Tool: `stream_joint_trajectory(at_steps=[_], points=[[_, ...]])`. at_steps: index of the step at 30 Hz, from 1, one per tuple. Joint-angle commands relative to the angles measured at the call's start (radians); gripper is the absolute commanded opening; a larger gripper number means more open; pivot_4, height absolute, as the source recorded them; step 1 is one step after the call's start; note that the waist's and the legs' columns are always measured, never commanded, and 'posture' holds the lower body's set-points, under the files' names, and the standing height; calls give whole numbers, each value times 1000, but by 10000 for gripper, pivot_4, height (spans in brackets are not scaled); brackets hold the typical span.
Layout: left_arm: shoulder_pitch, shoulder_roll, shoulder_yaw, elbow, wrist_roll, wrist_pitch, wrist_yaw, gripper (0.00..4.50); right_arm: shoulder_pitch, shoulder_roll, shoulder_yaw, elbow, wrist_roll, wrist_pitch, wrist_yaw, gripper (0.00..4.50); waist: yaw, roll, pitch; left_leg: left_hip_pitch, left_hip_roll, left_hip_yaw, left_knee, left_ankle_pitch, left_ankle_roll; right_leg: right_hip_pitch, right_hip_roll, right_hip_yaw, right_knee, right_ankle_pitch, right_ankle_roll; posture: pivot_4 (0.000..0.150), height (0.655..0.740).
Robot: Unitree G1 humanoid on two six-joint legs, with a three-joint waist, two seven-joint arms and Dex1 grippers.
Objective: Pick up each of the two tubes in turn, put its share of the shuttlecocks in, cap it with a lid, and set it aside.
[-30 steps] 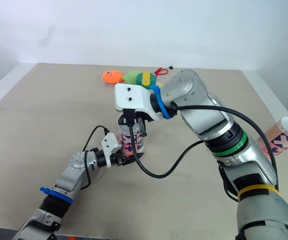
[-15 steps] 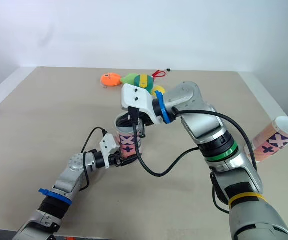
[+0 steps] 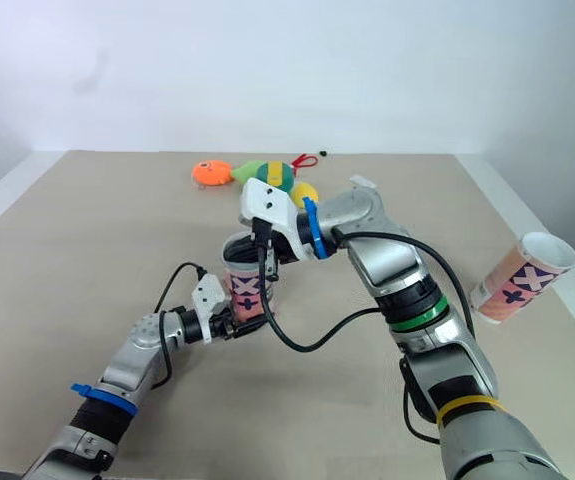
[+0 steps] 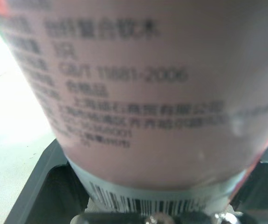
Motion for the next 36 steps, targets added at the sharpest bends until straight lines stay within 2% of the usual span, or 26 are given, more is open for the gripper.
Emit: stream_joint_trajectory(at_steps=[1,8,15,19,26,36], points=[[-9,-20,-80,14,39,40,-17,32297,116,90,177,80,20,38,41,468,-7,2,-5,1,0,0,-2,0,0,1,0,0,0,-1,0,1500,7400],[-8,-25,-77,17,43,38,-22,32297,148,123,214,115,1,47,42,468,-9,5,-11,7,0,-4,-7,0,0,3,2,0,0,-3,-3,1500,7400],[-2,-29,-77,14,43,39,-20,32297,147,126,229,82,-2,60,46,468,-10,7,-12,11,-2,-11,-8,-6,-9,5,2,0,0,-5,-2,1500,7400],[1,-29,-77,12,43,40,-20,32297,95,65,218,9,-22,21,83,468,-10,8,-9,11,-2,-12,-8,-6,-11,5,1,0,0,-6,-2,1500,7400],[7,-28,-77,4,47,42,-28,32297,23,11,172,-106,-5,53,102,468,-5,10,5,2,-9,-18,-9,-6,-10,-1,-3,-2,-1,-9,2,1500,7400],[12,-28,-74,-6,51,49,-33,32297,-72,-37,104,-207,22,90,113,468,-4,0,31,-6,-18,-21,-9,-4,-8,-2,-14,-4,-5,-10,10,1500,7400]])
